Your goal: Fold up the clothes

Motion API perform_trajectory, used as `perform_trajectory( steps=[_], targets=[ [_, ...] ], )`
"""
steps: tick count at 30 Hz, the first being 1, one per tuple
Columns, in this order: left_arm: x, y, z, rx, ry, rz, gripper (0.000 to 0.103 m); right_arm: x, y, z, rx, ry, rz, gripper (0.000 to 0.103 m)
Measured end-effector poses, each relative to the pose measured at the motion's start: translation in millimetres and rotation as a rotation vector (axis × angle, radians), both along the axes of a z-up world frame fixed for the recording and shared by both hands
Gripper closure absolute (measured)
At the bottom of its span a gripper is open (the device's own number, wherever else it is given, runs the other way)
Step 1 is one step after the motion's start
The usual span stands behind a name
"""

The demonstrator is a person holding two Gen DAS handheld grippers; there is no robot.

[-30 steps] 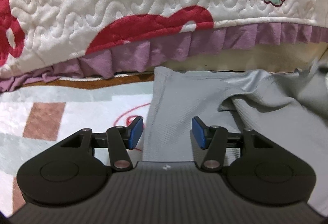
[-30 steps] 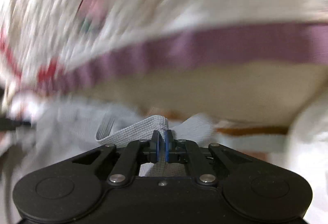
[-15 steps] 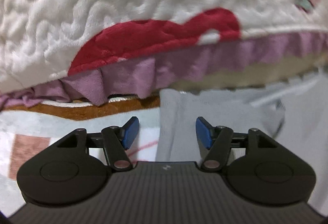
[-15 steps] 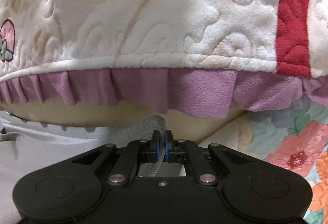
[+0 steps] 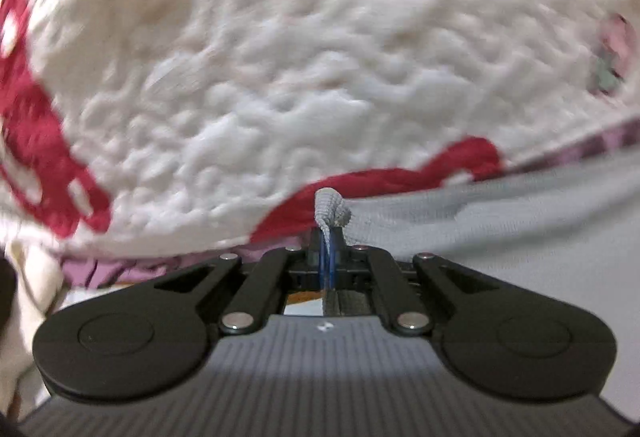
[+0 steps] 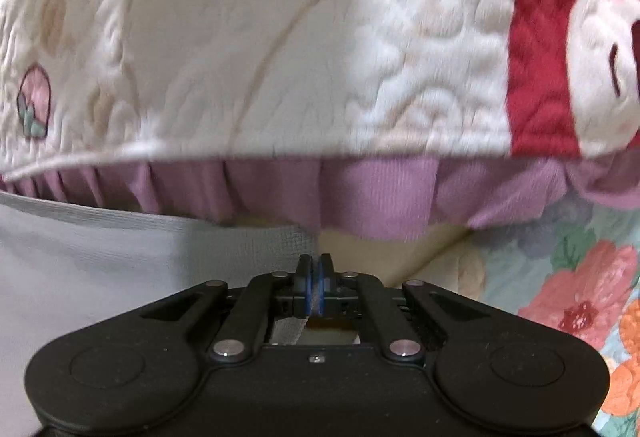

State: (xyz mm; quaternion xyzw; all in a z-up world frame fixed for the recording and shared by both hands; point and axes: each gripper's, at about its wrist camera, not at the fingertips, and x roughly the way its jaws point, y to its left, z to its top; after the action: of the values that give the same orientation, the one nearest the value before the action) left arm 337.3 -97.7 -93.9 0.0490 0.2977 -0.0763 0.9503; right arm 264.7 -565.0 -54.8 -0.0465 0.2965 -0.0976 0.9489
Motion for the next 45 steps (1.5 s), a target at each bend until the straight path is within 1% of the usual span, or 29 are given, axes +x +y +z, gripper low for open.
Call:
perform_trajectory(
  steps=[2, 5, 6, 7, 8, 9, 11, 12, 13, 15, 18, 19, 20, 22, 23, 24, 25, 28, 30, 32, 34, 35, 37, 38, 39, 40, 42, 43, 45],
  targets=[
    [11.9, 0.6, -11.8, 0.0, 0.081, -0.017, 0.101, 9.5, -5.1, -0.1, 0.01, -0.006, -0.035, 0.103],
    [17.7, -2.6, -29.5, 0.031, 0.121, -0.027, 0.101, 17.4, -7.6, -9.2, 0.026, 0.008, -0.055, 0.103],
    [18.9, -3.5, -33.4, 0.038, 0.124, -0.028, 0.101, 14.8, -6.6, -14.2, 0.055, -0.001, -0.044, 0.096],
    [19.9, -4.2, -36.2, 0.042, 0.124, -0.027, 0.101, 12.0, -5.1, -20.0, 0.084, -0.003, -0.026, 0.093],
    [21.0, -4.4, -37.8, 0.046, 0.121, -0.028, 0.101, 9.1, -2.9, -27.4, 0.112, 0.01, 0.004, 0.093],
    [22.2, -4.4, -38.6, 0.049, 0.117, -0.03, 0.101, 6.7, -0.6, -35.0, 0.133, 0.028, 0.03, 0.089],
    [25.2, -4.1, -38.4, 0.06, 0.103, -0.031, 0.101, 3.7, 3.0, -50.9, 0.149, 0.082, 0.067, 0.088],
    [25.2, -5.9, -38.3, 0.074, 0.09, -0.033, 0.101, 2.2, 2.2, -58.1, 0.168, 0.107, 0.072, 0.083],
    [24.5, -8.5, -38.3, 0.089, 0.077, -0.036, 0.101, -0.7, 0.8, -65.1, 0.189, 0.129, 0.073, 0.074],
    [23.3, -13.6, -38.4, 0.121, 0.049, -0.042, 0.101, -9.0, -1.0, -78.0, 0.239, 0.163, 0.074, 0.062],
    [23.6, -14.9, -43.9, 0.135, 0.051, -0.041, 0.101, -13.1, -6.0, -95.0, 0.362, 0.204, 0.098, 0.059],
    [23.9, -14.9, -46.1, 0.138, 0.054, -0.039, 0.101, -24.1, -11.0, -98.3, 0.385, 0.215, 0.092, 0.057],
    [24.2, -15.0, -48.2, 0.141, 0.057, -0.038, 0.101, -33.5, -13.2, -101.9, 0.396, 0.218, 0.082, 0.057],
    [25.9, -10.9, -50.9, 0.119, 0.073, -0.03, 0.101, -46.6, -5.8, -109.2, 0.367, 0.201, 0.06, 0.056],
    [26.6, -9.2, -51.2, 0.11, 0.078, -0.027, 0.101, -54.0, 0.2, -110.9, 0.336, 0.192, 0.083, 0.058],
    [27.1, -8.3, -51.1, 0.106, 0.079, -0.027, 0.101, -59.0, 6.2, -112.9, 0.301, 0.188, 0.106, 0.095],
    [27.2, -8.2, -50.5, 0.108, 0.078, -0.029, 0.101, -59.1, 10.9, -113.5, 0.264, 0.188, 0.123, 0.1],
    [27.3, -11.4, -48.5, 0.137, 0.078, -0.053, 0.101, -66.9, 8.1, -95.9, 0.14, 0.114, 0.069, 0.101],
    [27.7, -14.7, -50.5, 0.151, 0.08, -0.075, 0.101, -72.6, -4.3, -90.6, 0.157, 0.076, 0.01, 0.101],
    [28.6, -18.3, -54.1, 0.162, 0.088, -0.067, 0.101, -74.0, -7.4, -94.9, 0.136, 0.088, -0.019, 0.101],
    [29.2, -20.4, -56.8, 0.164, 0.099, -0.044, 0.096, -74.7, -5.4, -100.6, 0.101, 0.109, -0.035, 0.1],
    [28.6, -18.5, -55.8, 0.147, 0.108, -0.025, 0.093, -75.5, -4.3, -102.8, 0.085, 0.116, -0.043, 0.1],
    [21.9, -8.0, -48.9, 0.075, 0.14, 0.007, 0.08, -78.3, -5.2, -106.7, 0.067, 0.127, -0.063, 0.096],
    [14.3, -1.0, -45.6, 0.03, 0.16, -0.003, 0.073, -83.0, -13.0, -107.8, 0.094, 0.125, -0.084, 0.091],
    [4.8, 6.6, -42.9, -0.017, 0.184, -0.022, 0.069, -88.9, -21.5, -108.4, 0.124, 0.126, -0.099, 0.081],
    [-4.6, 14.2, -40.2, -0.065, 0.208, -0.041, 0.068, -97.3, -31.3, -108.1, 0.162, 0.131, -0.103, 0.072],
    [-25.6, 29.6, -42.3, -0.138, 0.298, -0.083, 0.063, -119.1, -53.6, -107.2, 0.276, 0.135, -0.092, 0.062],
    [-36.4, 37.4, -44.3, -0.173, 0.349, -0.105, 0.063, -130.0, -64.5, -108.6, 0.35, 0.137, -0.081, 0.059],
    [-59.3, 50.6, -47.8, -0.211, 0.417, -0.128, 0.062, -152.2, -82.2, -114.3, 0.493, 0.146, -0.068, 0.055]
  ],
)
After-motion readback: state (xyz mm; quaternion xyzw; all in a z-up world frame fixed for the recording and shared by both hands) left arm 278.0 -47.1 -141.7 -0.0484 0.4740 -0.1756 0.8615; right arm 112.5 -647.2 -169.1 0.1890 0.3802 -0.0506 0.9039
